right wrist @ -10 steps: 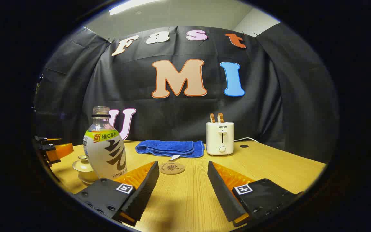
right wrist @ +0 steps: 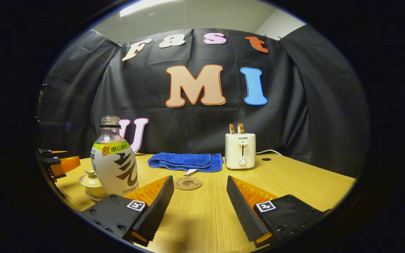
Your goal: Open the teacup lid with one hand, grasp the water bottle and pour water into the teacup with the other hand; after pouring, place the water bottle on the coaster and then close the teacup lid.
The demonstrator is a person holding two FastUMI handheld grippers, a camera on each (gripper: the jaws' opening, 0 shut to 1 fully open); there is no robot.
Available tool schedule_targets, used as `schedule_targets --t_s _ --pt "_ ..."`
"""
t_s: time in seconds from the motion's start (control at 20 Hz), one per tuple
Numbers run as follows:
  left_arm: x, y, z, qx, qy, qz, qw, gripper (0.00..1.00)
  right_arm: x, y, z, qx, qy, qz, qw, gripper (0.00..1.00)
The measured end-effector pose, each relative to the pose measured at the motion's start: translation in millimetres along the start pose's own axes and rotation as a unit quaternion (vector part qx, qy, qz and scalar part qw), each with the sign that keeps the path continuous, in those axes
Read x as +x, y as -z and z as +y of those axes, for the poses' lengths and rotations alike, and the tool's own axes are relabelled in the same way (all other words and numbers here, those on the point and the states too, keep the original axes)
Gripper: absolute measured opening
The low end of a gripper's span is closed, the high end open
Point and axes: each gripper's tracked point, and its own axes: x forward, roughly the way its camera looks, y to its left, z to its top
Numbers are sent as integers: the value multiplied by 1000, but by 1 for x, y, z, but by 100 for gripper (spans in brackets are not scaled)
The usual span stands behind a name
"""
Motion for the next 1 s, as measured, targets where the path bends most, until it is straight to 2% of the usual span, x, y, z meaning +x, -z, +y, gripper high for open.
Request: schedule_targets --t_s 0.1,0.4,0.45,0.5,0.65,0.8,1.0 --pt "0 0 0 0 0 0 1000 96 0 0 0 0 0 0 1000 94" --pt "0 0 0 0 -3 1 1000 96 0 0 0 0 0 0 1000 100" --pt "0 0 1 0 -3 1 1000 96 0 0 0 0 0 0 1000 97" --pt "1 1 0 0 -3 1 1000 96 0 0 0 0 0 0 1000 100" --pt "1 0 0 -1 -2 1 1000 96 0 0 0 0 0 0 1000 100" --pt "0 0 -13 -2 27 -1 1000 96 0 0 0 0 0 0 1000 100" --pt "0 -2 -21 -9 38 -1 999 97 0 0 0 0 0 0 1000 97"
